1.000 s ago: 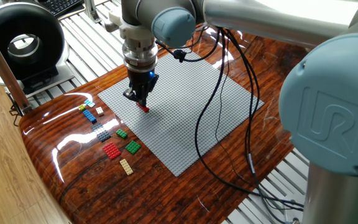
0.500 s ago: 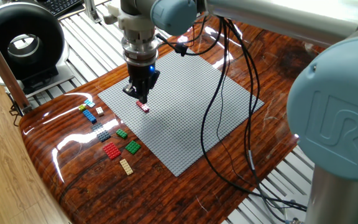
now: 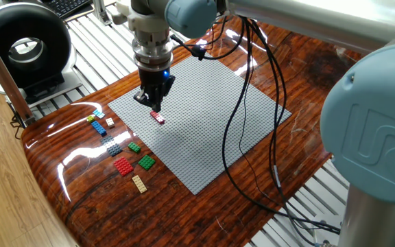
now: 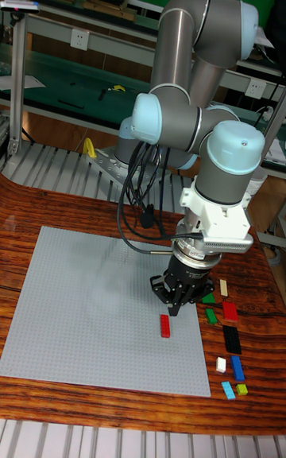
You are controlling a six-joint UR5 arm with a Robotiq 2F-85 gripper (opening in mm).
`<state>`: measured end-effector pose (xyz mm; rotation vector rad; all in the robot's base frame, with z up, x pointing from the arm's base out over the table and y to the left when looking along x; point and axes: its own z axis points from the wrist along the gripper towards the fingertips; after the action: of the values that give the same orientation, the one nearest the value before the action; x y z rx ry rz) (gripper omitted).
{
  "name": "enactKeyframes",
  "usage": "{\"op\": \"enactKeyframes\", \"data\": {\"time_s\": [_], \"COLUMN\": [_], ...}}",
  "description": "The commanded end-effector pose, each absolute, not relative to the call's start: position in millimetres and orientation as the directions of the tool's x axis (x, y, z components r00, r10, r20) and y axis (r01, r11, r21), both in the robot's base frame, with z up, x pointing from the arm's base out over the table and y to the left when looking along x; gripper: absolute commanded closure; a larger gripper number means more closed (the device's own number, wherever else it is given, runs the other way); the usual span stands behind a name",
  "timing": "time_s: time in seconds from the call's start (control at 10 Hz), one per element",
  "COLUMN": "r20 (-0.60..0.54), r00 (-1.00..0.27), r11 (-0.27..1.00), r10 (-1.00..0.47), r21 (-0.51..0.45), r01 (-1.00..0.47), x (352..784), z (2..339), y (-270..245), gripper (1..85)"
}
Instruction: Build with small Lego blocks
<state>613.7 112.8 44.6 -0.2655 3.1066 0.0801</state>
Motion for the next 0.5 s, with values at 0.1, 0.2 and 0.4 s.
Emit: {"op": "enactKeyframes", "data": {"time_s": [0.1, 0.2, 0.4], "r20": [-0.045, -0.047, -0.048], "r00": [-0.971, -0.974, -0.980], "r11": [0.971, 0.972, 0.978], "r10": [-0.233, -0.223, -0.191], "r21": [0.048, 0.057, 0.071], "r01": [-0.235, -0.226, -0.195], "x": [618, 618, 621], "z": [46, 47, 47], "y": [113, 116, 127], "gripper": [84.3, 84.3, 84.3]}}
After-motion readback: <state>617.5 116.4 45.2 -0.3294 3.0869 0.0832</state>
